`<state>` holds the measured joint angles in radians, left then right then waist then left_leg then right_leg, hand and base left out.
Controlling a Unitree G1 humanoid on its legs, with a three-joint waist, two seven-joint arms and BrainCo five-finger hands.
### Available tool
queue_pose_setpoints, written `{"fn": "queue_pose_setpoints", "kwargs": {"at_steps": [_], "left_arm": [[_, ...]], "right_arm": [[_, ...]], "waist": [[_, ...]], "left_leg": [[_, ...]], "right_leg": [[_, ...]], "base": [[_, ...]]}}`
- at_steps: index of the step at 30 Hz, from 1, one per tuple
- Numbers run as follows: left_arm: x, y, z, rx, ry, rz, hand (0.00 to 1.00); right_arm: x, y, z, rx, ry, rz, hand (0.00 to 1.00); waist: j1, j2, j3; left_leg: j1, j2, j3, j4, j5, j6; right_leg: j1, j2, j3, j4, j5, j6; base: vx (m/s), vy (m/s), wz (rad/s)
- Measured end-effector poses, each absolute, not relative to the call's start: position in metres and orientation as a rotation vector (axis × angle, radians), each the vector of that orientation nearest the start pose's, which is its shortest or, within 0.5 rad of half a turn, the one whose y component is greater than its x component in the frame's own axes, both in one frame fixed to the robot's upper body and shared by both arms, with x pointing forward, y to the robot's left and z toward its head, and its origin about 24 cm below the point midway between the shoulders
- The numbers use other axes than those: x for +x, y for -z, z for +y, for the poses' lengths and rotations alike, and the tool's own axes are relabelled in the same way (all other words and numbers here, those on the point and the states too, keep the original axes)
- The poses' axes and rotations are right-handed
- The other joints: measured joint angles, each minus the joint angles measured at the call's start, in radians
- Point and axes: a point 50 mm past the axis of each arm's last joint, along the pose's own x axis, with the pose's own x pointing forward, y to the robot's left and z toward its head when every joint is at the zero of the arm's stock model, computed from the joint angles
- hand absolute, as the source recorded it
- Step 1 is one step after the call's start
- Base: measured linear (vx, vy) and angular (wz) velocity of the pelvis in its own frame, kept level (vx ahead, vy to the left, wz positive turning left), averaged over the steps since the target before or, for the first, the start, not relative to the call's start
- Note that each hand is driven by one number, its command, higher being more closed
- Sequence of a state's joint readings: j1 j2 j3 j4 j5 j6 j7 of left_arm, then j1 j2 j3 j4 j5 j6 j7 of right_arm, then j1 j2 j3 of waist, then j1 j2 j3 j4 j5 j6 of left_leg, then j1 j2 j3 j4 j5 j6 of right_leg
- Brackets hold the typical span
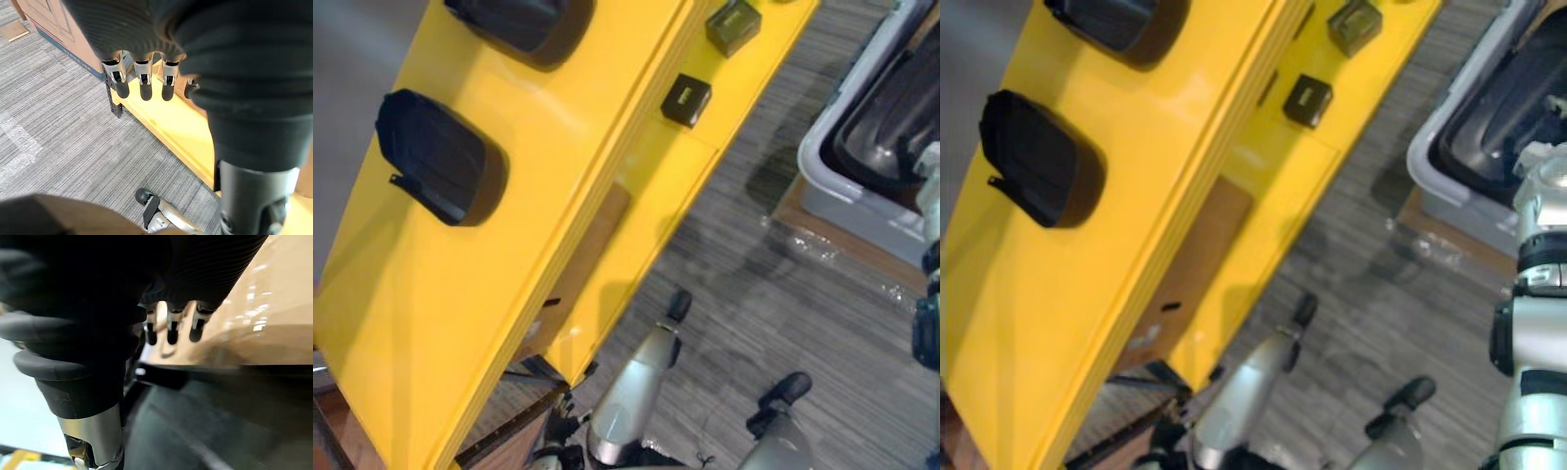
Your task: Walk over and take plastic housings, then place them on the shelf
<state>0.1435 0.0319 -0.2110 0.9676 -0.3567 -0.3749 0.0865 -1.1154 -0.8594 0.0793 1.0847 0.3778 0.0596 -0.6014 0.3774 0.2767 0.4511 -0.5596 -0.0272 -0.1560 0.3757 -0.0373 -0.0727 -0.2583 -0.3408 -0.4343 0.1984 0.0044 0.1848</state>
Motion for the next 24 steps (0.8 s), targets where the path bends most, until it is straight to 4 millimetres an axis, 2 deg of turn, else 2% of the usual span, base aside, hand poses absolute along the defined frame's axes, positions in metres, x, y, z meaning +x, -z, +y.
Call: {"fn": "queue_pose_setpoints", "kwargs": {"at_steps": [7,12,19,24], "left_arm": [[0.113,0.144,0.145,-0.159,-0.142,0.755,0.00],[0.115,0.144,0.142,-0.180,-0.136,0.755,0.00],[0.117,0.143,0.141,-0.181,-0.127,0.743,0.00],[0.117,0.143,0.138,-0.204,-0.121,0.743,0.00]], "right_arm": [[0.340,-0.263,-0.384,-0.181,1.159,-0.125,0.00],[0.338,-0.263,-0.387,-0.174,1.193,-0.074,0.00],[0.327,-0.267,-0.401,-0.186,1.244,-0.015,0.00],[0.320,-0.273,-0.408,-0.213,1.271,0.025,0.00]], "waist": [[0.013,0.027,-0.020],[0.026,0.030,-0.023],[0.048,0.031,-0.023],[0.052,0.045,-0.034]], "left_leg": [[0.004,0.000,0.000,-0.007,0.001,0.000],[0.018,-0.001,-0.001,-0.027,0.005,-0.004],[0.017,-0.005,-0.002,-0.030,0.005,-0.004],[0.008,-0.014,-0.010,-0.028,0.005,-0.004]], "right_leg": [[0.004,0.000,-0.002,-0.006,0.001,0.001],[0.016,0.001,-0.006,-0.017,0.000,0.000],[0.015,-0.002,-0.009,-0.018,-0.005,-0.001],[0.015,-0.010,-0.021,-0.016,-0.010,0.002]], "base": [[0.00,0.000,0.00],[0.00,0.000,0.00],[-0.01,0.002,0.01],[-0.03,0.011,0.07]]}}
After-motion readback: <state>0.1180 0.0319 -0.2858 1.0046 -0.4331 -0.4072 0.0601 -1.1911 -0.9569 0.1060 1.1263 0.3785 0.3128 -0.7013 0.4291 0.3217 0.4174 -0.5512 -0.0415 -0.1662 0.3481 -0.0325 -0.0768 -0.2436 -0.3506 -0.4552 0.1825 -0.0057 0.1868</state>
